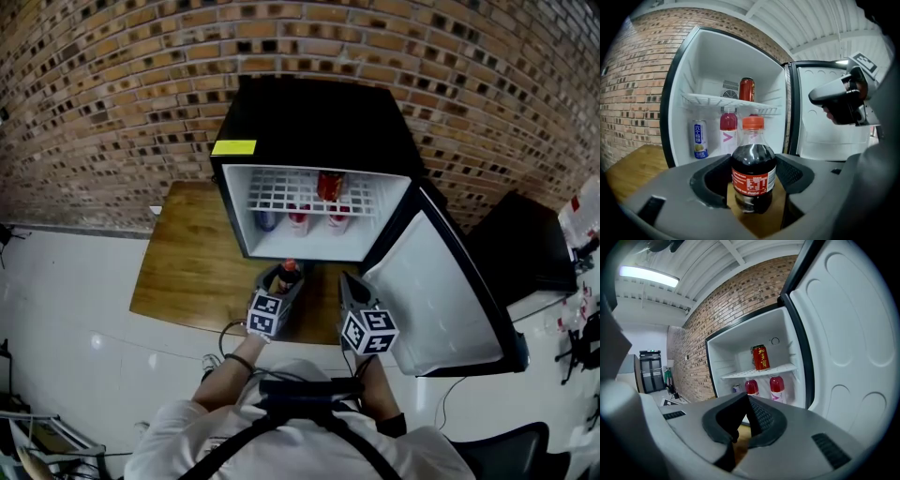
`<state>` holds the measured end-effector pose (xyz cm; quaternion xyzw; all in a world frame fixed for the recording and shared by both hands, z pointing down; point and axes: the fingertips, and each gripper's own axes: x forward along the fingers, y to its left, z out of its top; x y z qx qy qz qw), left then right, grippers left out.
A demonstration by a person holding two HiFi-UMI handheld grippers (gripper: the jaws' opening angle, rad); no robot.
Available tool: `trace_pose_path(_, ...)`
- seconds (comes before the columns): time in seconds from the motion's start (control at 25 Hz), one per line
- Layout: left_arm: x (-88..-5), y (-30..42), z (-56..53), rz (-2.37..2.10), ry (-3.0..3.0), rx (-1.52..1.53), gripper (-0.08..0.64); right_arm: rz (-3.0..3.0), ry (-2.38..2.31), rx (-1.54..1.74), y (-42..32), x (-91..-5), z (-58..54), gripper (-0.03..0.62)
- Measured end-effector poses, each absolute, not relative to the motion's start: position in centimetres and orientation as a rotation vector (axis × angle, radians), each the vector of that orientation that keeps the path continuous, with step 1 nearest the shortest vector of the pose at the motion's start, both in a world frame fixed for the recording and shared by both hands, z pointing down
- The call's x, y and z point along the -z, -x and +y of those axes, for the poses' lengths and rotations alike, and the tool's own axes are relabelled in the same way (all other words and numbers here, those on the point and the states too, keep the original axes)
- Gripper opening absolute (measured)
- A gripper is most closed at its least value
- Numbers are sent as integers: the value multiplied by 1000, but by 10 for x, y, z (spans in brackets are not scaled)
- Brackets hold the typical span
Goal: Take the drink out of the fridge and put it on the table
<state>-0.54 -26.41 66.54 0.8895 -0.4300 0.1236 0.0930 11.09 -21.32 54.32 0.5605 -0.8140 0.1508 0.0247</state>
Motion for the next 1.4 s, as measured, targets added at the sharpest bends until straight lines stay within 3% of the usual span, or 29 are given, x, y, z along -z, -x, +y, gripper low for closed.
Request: trace_pose_path(1.4,-722,5,-246,-1234,-2674,-467,301,-2504,-1729,-514,-105,-553,-205,14)
